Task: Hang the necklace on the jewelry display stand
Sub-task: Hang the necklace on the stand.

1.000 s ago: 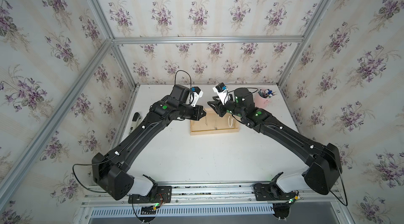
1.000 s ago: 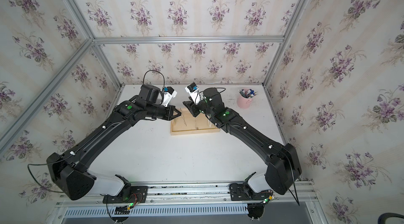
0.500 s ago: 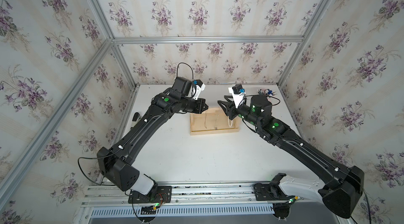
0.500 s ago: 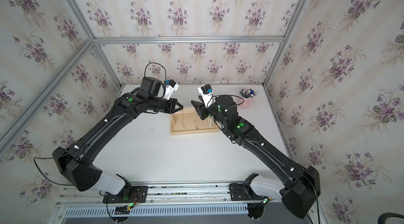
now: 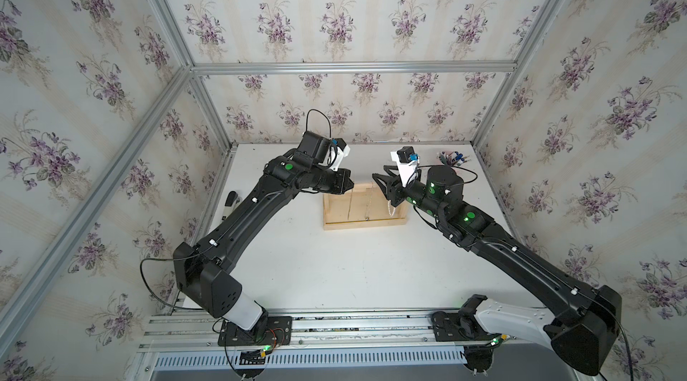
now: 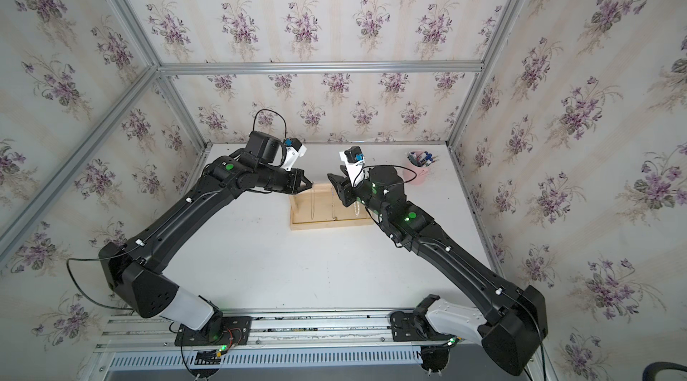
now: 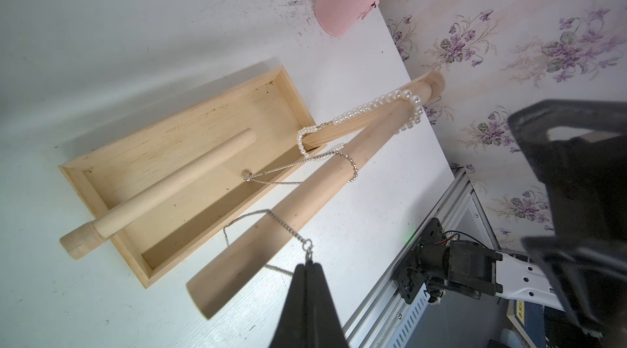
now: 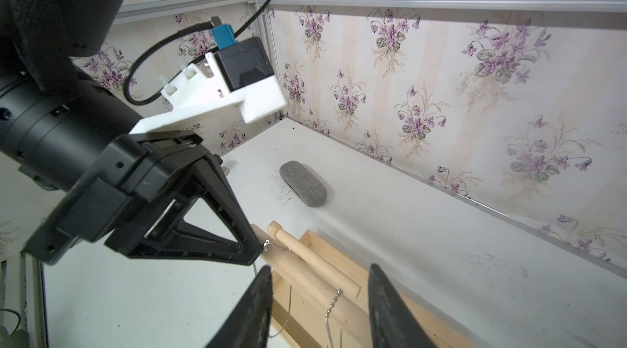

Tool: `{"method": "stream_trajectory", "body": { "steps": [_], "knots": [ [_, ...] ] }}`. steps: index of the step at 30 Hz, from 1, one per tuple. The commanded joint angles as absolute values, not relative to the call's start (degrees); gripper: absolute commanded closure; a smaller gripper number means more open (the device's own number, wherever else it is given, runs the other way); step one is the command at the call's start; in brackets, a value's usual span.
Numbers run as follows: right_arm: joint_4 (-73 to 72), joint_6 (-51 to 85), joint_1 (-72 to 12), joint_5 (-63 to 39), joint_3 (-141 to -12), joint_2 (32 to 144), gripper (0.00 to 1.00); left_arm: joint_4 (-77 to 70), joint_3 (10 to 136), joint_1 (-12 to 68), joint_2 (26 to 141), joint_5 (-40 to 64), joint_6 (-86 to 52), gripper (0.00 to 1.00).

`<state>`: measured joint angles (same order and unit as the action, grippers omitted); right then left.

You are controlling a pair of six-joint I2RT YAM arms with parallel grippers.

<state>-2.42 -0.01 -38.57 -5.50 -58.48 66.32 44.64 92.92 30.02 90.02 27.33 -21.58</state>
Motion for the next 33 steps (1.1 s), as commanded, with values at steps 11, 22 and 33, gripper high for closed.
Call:
{"method": "stream_trajectory", "body": {
  "steps": [11,22,33],
  "knots": [
    [-2.99,0.4,-38.57,-4.99,-57.8,65.34,0.54,45.75,93.69,29.88,91.24,24.12,-21.21,0.83],
    [-3.15,0.35,-38.54,-4.83,-57.82,65.3,0.54,46.35,94.34,29.88,89.32,23.2,-20.59,0.65],
    [-3.37,0.35,-38.5,-4.3,-57.84,65.31,0.53,47.45,96.04,29.88,87.87,22.97,-18.05,0.62]
  ]
}}
